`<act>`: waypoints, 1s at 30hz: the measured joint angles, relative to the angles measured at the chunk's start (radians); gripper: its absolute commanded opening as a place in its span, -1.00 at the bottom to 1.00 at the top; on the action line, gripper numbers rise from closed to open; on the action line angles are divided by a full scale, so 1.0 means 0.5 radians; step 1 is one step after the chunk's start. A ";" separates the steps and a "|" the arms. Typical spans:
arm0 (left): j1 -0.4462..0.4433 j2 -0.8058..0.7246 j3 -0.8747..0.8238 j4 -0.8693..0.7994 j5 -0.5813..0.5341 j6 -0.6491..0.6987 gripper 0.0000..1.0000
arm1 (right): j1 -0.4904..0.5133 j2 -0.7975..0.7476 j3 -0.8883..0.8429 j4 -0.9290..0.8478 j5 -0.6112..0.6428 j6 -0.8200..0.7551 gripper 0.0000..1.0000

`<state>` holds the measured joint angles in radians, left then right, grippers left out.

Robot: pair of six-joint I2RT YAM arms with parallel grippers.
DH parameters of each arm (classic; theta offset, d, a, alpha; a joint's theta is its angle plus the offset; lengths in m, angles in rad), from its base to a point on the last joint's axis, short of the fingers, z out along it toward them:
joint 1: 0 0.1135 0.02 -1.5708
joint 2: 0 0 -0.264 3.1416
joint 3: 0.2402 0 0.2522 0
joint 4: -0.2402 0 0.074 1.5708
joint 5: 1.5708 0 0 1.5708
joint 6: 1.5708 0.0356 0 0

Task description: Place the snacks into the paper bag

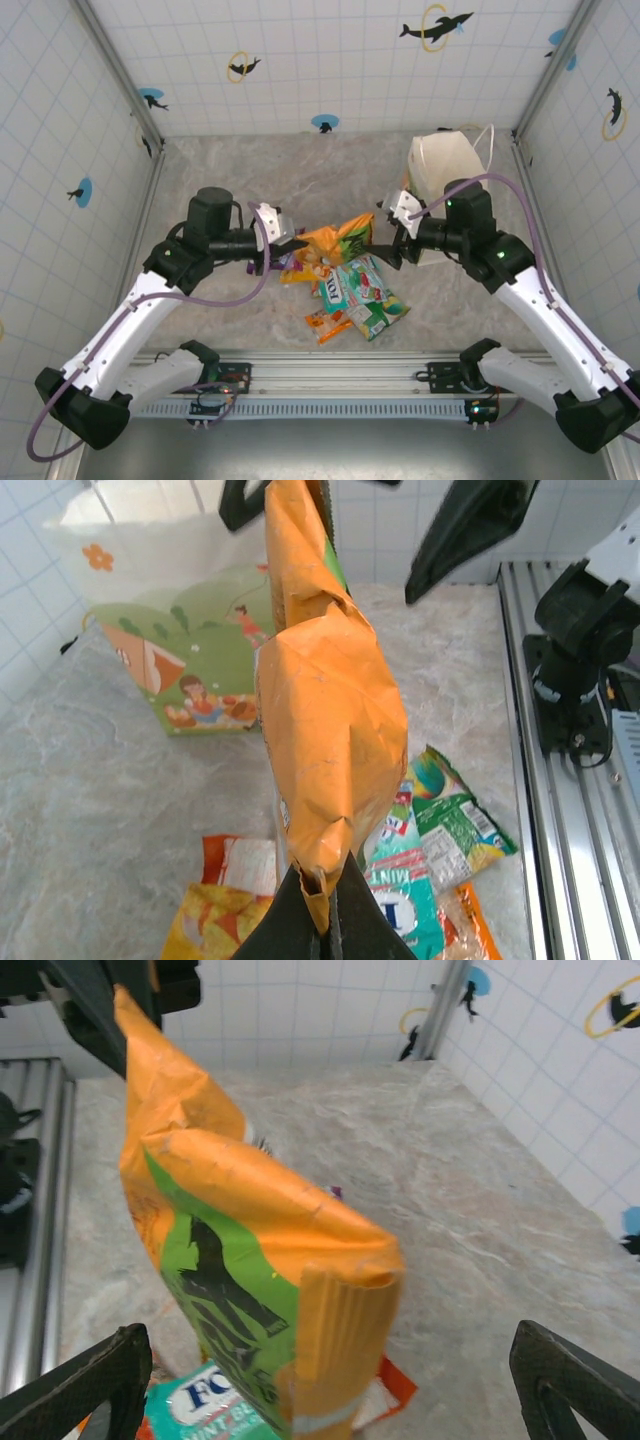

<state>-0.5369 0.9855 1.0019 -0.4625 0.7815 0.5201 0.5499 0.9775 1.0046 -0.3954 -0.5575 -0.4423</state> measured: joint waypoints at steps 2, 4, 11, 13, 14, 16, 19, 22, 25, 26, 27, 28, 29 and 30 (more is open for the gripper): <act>0.000 0.002 -0.002 0.071 0.060 -0.043 -1.00 | 0.000 -0.002 -0.074 0.075 -0.066 0.049 0.81; 0.000 0.003 -0.002 0.146 0.122 -0.085 -1.00 | -0.001 -0.004 -0.164 0.156 -0.130 0.104 0.76; 0.000 0.014 -0.003 0.311 0.250 -0.185 -1.00 | -0.001 -0.002 -0.312 0.438 -0.360 0.281 0.34; 0.000 0.015 -0.014 0.333 0.248 -0.201 -1.00 | -0.001 -0.001 -0.312 0.499 -0.404 0.307 0.24; 0.000 0.015 -0.020 0.340 0.246 -0.206 -1.00 | -0.002 -0.001 -0.314 0.529 -0.421 0.317 0.19; 0.000 0.016 -0.040 0.381 0.232 -0.222 -1.00 | -0.005 -0.002 -0.322 0.567 -0.446 0.333 0.07; 0.000 0.019 -0.076 0.420 0.189 -0.256 -1.00 | -0.017 -0.008 -0.364 0.615 -0.463 0.362 -0.22; 0.000 0.019 -0.092 0.453 0.143 -0.287 -1.00 | -0.027 -0.027 -0.401 0.639 -0.465 0.383 -0.56; -0.005 0.028 -0.098 0.515 0.109 -0.340 -0.87 | -0.030 -0.060 -0.411 0.662 -0.455 0.388 -0.68; -0.012 0.032 -0.100 0.542 0.090 -0.364 -0.68 | -0.033 -0.076 -0.412 0.669 -0.449 0.390 -0.69; -0.013 0.034 -0.104 0.566 0.075 -0.380 -0.47 | -0.038 -0.090 -0.412 0.671 -0.442 0.391 -0.69; -0.013 0.033 -0.111 0.594 0.040 -0.399 -0.28 | -0.049 -0.106 -0.413 0.671 -0.427 0.394 -0.69; -0.013 0.033 -0.117 0.624 -0.006 -0.437 -0.08 | -0.066 -0.123 -0.414 0.672 -0.407 0.398 -0.68; -0.013 0.034 -0.122 0.647 -0.056 -0.472 0.11 | -0.082 -0.139 -0.414 0.677 -0.388 0.401 -0.68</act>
<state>-0.5434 1.0023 0.9409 -0.1390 0.7532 0.2844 0.5091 0.9081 0.7975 -0.0570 -0.7513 -0.2420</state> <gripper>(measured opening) 0.396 0.159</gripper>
